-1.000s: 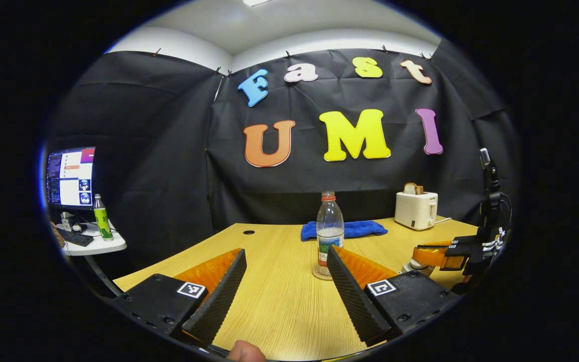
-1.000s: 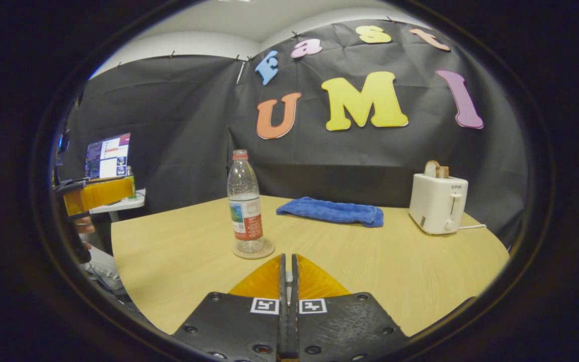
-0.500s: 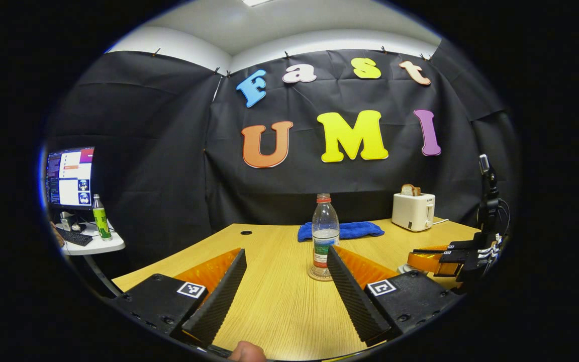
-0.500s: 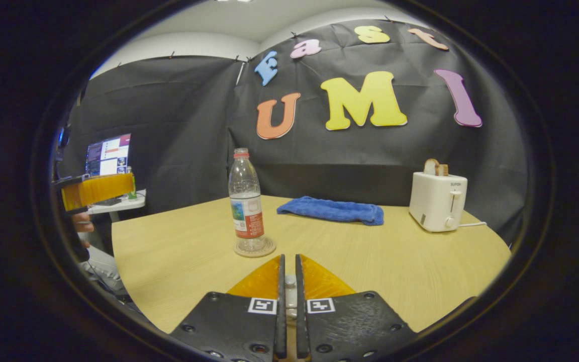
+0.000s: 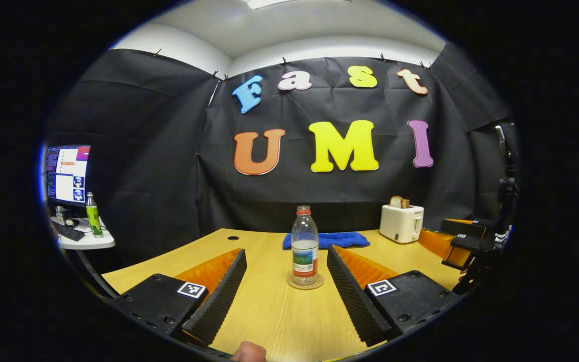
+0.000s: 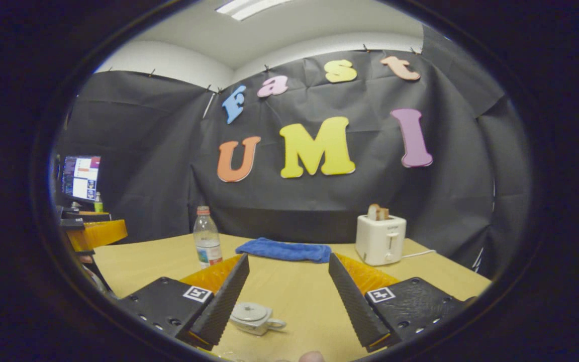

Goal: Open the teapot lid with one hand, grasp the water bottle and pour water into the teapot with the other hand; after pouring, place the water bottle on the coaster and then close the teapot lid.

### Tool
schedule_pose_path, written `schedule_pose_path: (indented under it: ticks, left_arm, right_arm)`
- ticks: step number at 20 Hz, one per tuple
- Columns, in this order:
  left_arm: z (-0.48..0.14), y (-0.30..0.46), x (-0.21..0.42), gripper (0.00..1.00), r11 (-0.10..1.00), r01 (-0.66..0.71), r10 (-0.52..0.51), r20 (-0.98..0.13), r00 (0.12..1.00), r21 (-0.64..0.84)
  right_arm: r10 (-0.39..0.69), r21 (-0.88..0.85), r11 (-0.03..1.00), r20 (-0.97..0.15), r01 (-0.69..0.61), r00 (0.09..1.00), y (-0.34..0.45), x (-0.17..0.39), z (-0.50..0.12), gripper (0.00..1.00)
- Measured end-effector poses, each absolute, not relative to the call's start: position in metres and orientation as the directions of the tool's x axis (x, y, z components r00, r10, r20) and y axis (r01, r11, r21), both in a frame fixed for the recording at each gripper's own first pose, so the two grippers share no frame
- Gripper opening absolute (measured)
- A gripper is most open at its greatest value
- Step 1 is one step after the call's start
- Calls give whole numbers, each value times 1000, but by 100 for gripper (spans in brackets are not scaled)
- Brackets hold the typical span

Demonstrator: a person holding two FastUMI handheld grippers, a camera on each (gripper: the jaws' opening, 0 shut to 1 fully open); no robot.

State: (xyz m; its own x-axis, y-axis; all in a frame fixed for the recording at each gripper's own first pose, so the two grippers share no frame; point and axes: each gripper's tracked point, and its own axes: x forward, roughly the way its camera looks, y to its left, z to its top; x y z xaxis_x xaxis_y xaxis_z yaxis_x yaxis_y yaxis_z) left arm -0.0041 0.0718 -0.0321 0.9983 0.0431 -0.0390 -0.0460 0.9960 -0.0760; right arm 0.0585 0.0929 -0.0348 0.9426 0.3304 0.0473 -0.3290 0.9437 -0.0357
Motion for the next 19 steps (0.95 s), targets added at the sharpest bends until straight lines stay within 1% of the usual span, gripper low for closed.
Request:
schedule_pose_path:
  ticks: [5, 9, 13, 17, 19]
  left_arm:
    - [-11, 44, -5, 100, 999, -2, 3, 19, 1000, -42]
    - [-5, 35, -12, 100, 1000, 19, -19, 36, 999, -11]
    - [-4, 38, -21, 100, 999, 9, -8, 31, 1000, -43]
    - [5, 47, -24, 100, 1000, -3, 4, 51, 999, -16]
    - [6, 48, -27, 100, 1000, -2, 4, 52, 999, -28]
  right_arm:
    - [237, -60, 971, 98, -232, 967, 55, 22, 16, 95]
    - [185, -50, 982, 128, -180, 974, 43, -2, 29, 95]
    - [177, -46, 984, 116, -172, 977, 52, -16, 26, 96]
    - [166, -75, 985, 136, -157, 977, 58, -29, 34, 95]
    - [160, -72, 986, 138, -152, 977, 60, -33, 35, 96]
